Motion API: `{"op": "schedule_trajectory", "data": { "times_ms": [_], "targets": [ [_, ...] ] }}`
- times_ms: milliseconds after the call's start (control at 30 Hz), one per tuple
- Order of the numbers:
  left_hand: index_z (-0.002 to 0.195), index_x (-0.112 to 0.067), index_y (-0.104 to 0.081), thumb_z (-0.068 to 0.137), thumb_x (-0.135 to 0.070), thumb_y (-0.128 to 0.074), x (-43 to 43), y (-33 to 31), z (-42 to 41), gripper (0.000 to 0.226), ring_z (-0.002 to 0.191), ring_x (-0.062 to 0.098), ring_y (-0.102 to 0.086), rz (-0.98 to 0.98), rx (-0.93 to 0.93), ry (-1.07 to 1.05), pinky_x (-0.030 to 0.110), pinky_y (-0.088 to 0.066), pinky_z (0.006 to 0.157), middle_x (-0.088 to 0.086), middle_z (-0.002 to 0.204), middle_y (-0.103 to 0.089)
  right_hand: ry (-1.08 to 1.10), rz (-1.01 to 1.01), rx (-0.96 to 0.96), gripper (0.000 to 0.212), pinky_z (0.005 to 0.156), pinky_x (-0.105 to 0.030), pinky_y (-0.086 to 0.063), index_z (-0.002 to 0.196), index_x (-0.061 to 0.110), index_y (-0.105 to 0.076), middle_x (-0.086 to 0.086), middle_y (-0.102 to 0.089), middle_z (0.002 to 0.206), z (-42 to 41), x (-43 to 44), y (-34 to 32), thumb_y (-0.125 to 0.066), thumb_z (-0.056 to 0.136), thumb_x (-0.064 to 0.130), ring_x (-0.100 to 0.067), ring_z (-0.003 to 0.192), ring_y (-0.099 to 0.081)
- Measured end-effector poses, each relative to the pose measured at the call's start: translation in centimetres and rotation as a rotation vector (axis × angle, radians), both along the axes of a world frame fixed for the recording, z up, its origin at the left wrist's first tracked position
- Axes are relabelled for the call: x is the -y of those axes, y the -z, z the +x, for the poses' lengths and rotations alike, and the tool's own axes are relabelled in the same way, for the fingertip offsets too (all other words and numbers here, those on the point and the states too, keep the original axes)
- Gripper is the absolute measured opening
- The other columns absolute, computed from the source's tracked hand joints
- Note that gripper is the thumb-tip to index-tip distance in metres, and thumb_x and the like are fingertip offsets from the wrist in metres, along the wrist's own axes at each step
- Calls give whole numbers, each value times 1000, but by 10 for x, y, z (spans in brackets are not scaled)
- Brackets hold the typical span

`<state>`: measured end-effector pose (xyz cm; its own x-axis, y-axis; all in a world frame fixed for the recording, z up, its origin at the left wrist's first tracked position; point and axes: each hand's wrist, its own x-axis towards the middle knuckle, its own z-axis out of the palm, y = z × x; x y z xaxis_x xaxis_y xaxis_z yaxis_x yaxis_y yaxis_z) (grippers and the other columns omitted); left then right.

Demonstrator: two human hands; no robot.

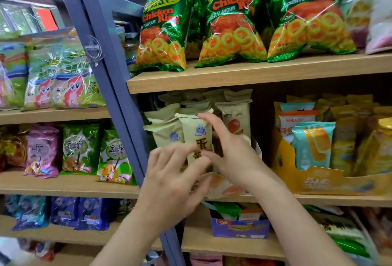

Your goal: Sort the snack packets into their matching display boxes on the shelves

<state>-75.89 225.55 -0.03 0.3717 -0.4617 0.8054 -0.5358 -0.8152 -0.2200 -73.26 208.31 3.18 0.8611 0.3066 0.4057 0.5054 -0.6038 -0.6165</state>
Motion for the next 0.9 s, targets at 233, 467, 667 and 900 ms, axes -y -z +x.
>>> {"op": "schedule_trajectory", "data": {
  "times_ms": [233,467,667,900],
  "targets": [
    [109,-22,-56,86,-30,-56,-7,40,24,24,98,25,-51,-51,-172,-22,36,-38,77,3,112,-52,60,170,81,86,106,-31,-43,138,73,4,24,-39,145,-30,27,22,-56,98,25,5,128,-39],
    [109,-15,-60,88,-23,-65,-4,38,40,23,93,21,-50,-190,-249,-58,41,-51,74,2,101,-58,199,239,73,58,102,-30,-49,137,60,-31,33,-49,131,-46,64,55,-56,97,28,11,122,-45],
    [106,-6,-69,88,-16,-60,44,26,7,23,98,21,-53,-236,-223,79,27,-44,86,7,105,-60,332,347,67,42,82,-16,-52,116,54,-54,21,-66,106,-67,117,62,-62,94,19,-1,101,-61],
    [92,-14,-74,88,-23,-50,151,33,-17,25,90,11,-55,-141,-338,337,17,-42,81,-2,92,-66,443,297,113,29,66,-19,-53,100,41,-67,25,-69,86,-102,217,45,-66,91,14,-3,79,-68]
  ]
}}
